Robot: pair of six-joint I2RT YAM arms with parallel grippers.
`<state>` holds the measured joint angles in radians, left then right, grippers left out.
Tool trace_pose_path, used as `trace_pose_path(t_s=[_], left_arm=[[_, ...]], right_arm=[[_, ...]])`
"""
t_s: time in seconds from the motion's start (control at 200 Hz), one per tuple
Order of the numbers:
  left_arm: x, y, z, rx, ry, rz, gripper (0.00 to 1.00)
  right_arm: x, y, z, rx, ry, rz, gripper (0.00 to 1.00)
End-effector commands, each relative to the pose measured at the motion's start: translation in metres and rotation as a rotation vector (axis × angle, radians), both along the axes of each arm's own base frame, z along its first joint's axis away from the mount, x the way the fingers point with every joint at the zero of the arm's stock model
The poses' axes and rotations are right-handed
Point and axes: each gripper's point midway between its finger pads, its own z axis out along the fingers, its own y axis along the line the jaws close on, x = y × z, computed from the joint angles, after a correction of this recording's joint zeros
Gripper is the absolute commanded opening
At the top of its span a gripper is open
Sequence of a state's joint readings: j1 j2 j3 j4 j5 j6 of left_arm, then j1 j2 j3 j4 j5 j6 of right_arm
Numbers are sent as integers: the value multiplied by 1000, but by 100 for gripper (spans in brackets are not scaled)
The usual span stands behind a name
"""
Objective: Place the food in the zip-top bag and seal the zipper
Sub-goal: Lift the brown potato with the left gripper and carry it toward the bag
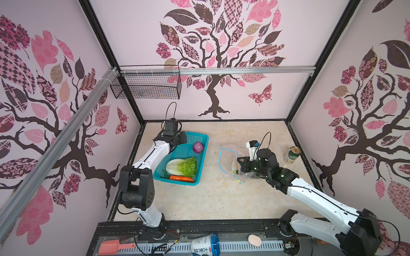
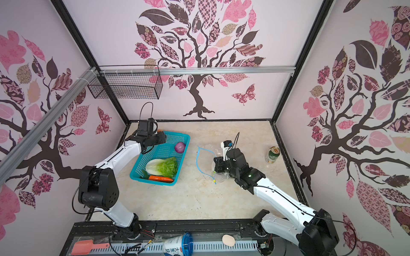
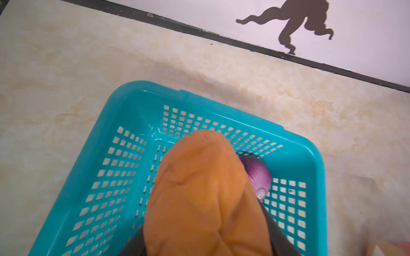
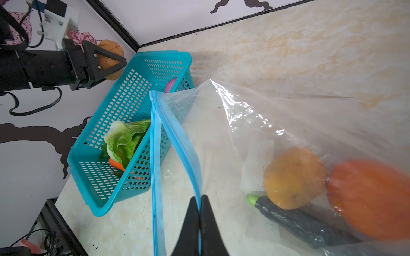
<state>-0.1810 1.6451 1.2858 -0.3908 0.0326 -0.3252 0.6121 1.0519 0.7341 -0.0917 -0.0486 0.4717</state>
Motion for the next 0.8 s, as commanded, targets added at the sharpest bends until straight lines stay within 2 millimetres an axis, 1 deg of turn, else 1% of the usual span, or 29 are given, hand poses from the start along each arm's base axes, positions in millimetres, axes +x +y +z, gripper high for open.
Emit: trace_pose_path(t_s=[0.0, 0.06, 0.105, 0.195, 0.35, 0.43, 0.52, 0.62, 0.675, 0.795], left_arm=[[-14, -29, 18, -42, -46, -77, 50], [-21, -42, 31, -43, -76, -112, 50], [-26, -48, 40, -55, -94, -125, 50], [-40, -59, 61, -136, -118, -154, 50], [-75, -78, 89, -339, -188, -237, 49], [-98, -90, 102, -427, -228, -322, 48], [-125, -103, 112, -512, -259, -426, 48], [-152, -115, 114, -580, -270, -504, 47], [-165, -123, 116, -589, -281, -543, 46], [-190, -148, 119, -573, -292, -646, 46]], right_arm=[[3, 3, 16, 36, -35, -3, 0], [3, 2, 16, 42, -39, -6, 0], [3, 2, 16, 45, -43, -9, 0], [3, 1, 16, 47, -48, -10, 0], [3, 0, 14, 44, -51, -13, 0], [2, 1, 13, 45, -57, -7, 0], [1, 0, 12, 53, -64, -6, 0], [-1, 0, 14, 78, -75, -4, 0], [-2, -1, 14, 91, -82, -10, 0], [-3, -3, 18, 139, -115, -23, 0]])
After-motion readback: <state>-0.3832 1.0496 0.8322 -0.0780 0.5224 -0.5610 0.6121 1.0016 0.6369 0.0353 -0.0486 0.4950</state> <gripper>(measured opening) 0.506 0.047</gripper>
